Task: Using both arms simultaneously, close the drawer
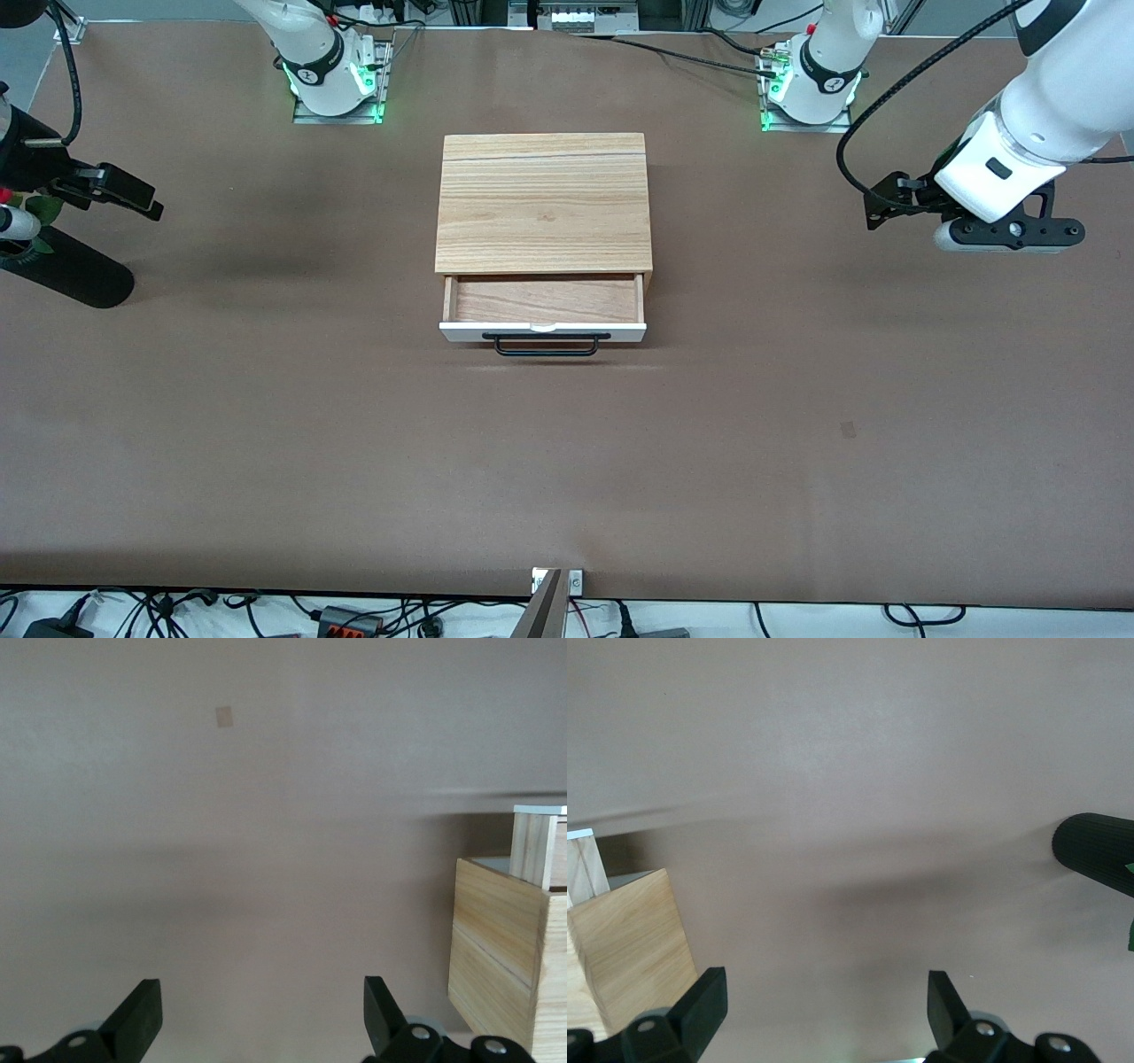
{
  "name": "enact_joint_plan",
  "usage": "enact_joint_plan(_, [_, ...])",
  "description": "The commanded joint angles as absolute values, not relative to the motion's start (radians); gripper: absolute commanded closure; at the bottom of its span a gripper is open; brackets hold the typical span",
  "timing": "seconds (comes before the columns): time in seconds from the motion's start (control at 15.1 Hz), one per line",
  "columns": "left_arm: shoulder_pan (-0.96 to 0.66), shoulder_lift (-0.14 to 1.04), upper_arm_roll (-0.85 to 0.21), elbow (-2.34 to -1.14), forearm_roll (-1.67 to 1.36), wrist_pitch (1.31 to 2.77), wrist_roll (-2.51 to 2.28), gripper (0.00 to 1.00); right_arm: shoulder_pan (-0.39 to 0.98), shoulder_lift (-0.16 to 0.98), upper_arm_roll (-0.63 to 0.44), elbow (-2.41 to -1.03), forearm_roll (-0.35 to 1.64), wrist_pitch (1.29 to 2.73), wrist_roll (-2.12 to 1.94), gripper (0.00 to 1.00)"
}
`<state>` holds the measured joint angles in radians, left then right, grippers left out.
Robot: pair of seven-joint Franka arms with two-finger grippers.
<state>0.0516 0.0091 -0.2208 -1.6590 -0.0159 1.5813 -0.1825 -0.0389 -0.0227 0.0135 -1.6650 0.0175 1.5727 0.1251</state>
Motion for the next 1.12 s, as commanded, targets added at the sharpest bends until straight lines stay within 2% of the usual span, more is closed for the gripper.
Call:
enact_joint_plan(0.0, [0.055, 0.025, -0.221, -1.626, -0.032, 1.548, -0.183, 0.0, -0.037, -0.02, 0.017, -1.649, 0.015, 1.555, 0.146, 0.0])
enact_joint_plan(0.66, [0.054, 0.034, -0.224, -1.625, -0.043, 1.542, -0.176, 0.0, -0.038, -0.02, 0.017, -1.649, 0.017, 1.555, 0.144, 0.0])
enact_joint_plan(0.86, [0.046, 0.067, -0.225, -1.621, -0.046, 1.552, -0.189, 0.0, -0.038, -0.018, 0.015, -1.649, 0.015, 1.555, 0.14, 0.0])
enact_joint_plan(1.06, [0.028, 0.139, -0.23, -1.559, -0.044, 1.565, -0.189, 0.0, -0.038, -0.002, 0.017, -1.646, 0.023, 1.555, 0.138, 0.0])
